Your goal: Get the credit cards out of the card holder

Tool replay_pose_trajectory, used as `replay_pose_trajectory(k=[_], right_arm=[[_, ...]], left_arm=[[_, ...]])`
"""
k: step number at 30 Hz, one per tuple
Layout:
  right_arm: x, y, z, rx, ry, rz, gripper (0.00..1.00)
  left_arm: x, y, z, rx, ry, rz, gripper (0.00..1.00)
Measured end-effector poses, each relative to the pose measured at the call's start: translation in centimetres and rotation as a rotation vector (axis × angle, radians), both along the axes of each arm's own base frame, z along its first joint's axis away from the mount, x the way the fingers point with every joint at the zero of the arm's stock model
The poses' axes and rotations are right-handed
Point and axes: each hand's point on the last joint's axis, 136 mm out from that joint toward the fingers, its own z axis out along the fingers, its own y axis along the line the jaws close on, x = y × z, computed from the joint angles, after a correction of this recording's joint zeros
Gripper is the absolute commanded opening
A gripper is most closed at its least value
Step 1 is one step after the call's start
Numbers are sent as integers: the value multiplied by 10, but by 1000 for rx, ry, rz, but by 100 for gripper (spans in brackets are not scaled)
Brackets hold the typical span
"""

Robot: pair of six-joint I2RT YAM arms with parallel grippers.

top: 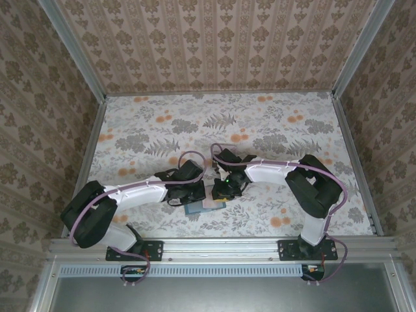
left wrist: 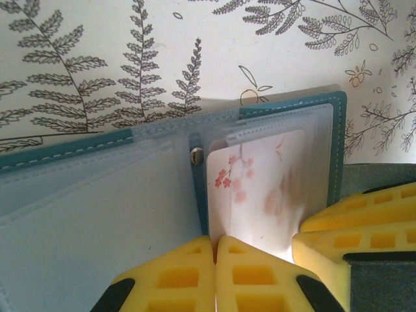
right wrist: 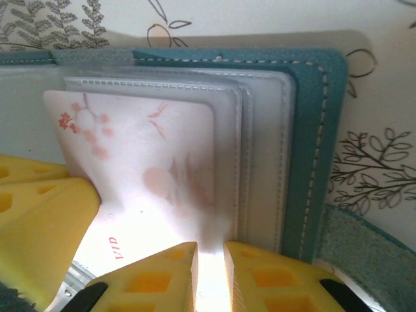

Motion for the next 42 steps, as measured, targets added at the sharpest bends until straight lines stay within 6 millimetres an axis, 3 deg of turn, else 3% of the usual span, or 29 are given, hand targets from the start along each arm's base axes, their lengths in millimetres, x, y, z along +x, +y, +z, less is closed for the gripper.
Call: replay_pose_trajectory(k=[14,22,29,35,42], right_arm=[[5,-15,0,-103,-31,4,21],[5,-22,5,-132,-42,-3,28],[9,-9,23,-46,-68,-3,30],[11,6,32,36,-71,5,31],[11,9,35,59,-71,1,31]], left_arm=[[-7,17,12,19,-21,14,3],[-7,29,24,14,-53,28,0],[-8,40,23,-12,-61,54,0],[-4,43,34,-80,-99,75,0],[2,47,51,-142,-142,95,0]])
